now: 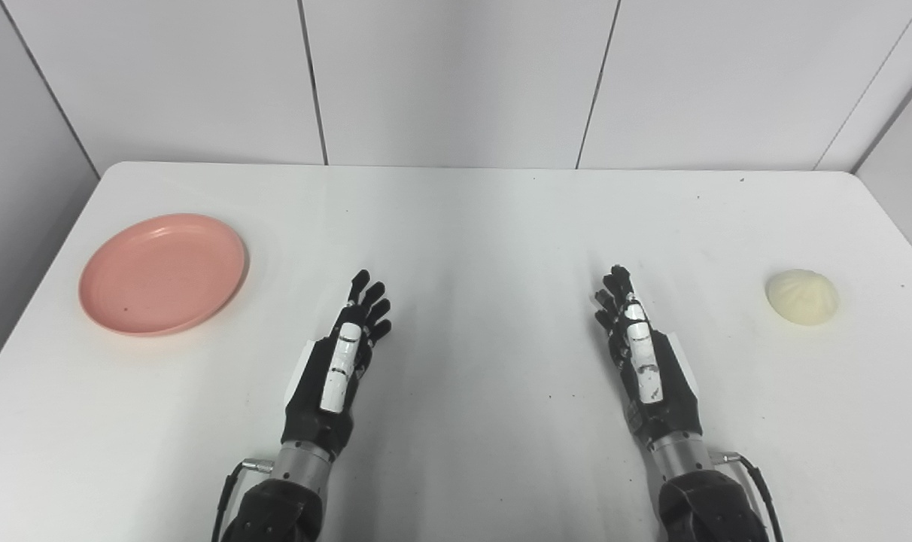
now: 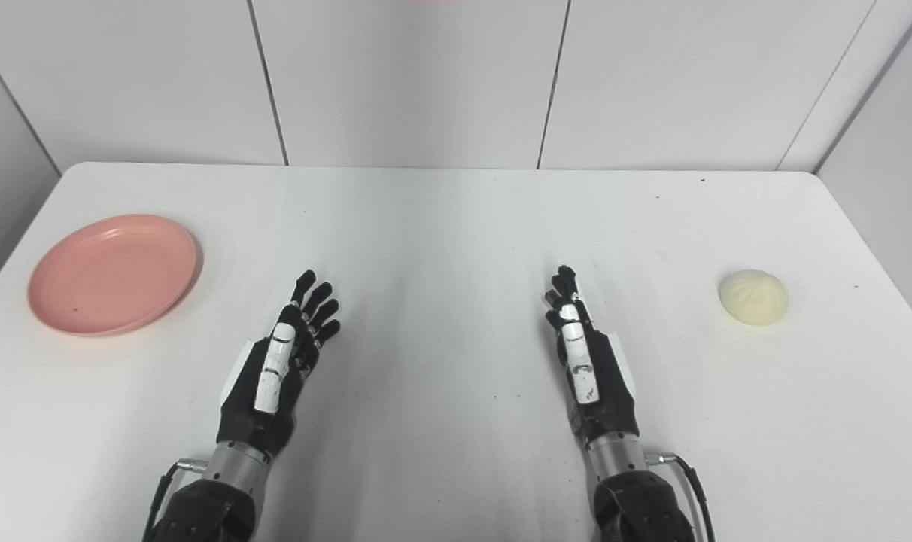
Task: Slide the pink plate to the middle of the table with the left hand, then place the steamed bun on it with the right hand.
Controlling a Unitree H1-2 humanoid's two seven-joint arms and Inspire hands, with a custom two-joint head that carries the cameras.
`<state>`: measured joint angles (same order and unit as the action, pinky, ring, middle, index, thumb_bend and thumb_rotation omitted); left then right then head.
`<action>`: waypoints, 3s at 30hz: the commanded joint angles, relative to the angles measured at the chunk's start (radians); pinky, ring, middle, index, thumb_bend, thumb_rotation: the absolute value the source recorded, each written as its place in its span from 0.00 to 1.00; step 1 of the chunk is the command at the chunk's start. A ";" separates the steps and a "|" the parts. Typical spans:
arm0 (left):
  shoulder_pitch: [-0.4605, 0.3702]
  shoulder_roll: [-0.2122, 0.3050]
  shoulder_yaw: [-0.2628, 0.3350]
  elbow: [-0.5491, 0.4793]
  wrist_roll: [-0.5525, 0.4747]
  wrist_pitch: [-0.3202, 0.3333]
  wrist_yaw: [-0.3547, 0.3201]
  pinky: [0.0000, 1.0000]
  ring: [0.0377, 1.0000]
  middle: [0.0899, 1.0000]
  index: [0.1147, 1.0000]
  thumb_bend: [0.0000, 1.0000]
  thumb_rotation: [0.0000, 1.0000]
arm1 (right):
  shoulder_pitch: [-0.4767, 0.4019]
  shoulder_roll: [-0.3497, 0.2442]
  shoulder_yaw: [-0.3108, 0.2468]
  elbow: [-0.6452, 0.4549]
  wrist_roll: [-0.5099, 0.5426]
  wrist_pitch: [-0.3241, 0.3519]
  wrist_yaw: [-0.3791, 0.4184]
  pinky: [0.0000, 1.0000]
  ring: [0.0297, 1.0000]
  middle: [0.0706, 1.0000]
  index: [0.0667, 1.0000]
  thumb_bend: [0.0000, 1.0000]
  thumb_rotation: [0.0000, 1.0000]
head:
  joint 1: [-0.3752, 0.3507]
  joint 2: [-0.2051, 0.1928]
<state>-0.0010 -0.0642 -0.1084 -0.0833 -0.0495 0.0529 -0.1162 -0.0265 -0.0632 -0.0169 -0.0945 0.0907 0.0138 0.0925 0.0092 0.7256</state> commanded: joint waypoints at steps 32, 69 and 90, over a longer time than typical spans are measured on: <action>0.022 0.011 0.003 -0.011 -0.003 -0.002 0.001 0.93 0.95 0.97 0.97 0.56 1.00 | -0.014 0.012 0.022 -0.017 0.010 0.002 -0.001 1.00 0.98 1.00 1.00 0.50 1.00 | 0.001 -0.001; 0.022 0.010 0.006 -0.009 -0.009 -0.004 0.000 0.94 0.96 0.97 0.97 0.56 1.00 | -0.014 0.010 0.028 -0.022 0.014 0.007 -0.001 1.00 0.98 1.00 1.00 0.49 1.00 | -0.002 0.000; 0.022 0.011 0.008 -0.008 -0.007 -0.007 0.002 0.93 0.95 0.96 0.97 0.56 1.00 | -0.012 0.008 0.031 -0.031 0.024 0.021 -0.001 1.00 0.97 1.00 1.00 0.52 1.00 | 0.000 0.005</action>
<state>0.0117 -0.0518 -0.1030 -0.0898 -0.0500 0.0319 -0.1204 -0.0306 -0.0620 0.0083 -0.0970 0.1069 0.0201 0.0812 0.0092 0.7302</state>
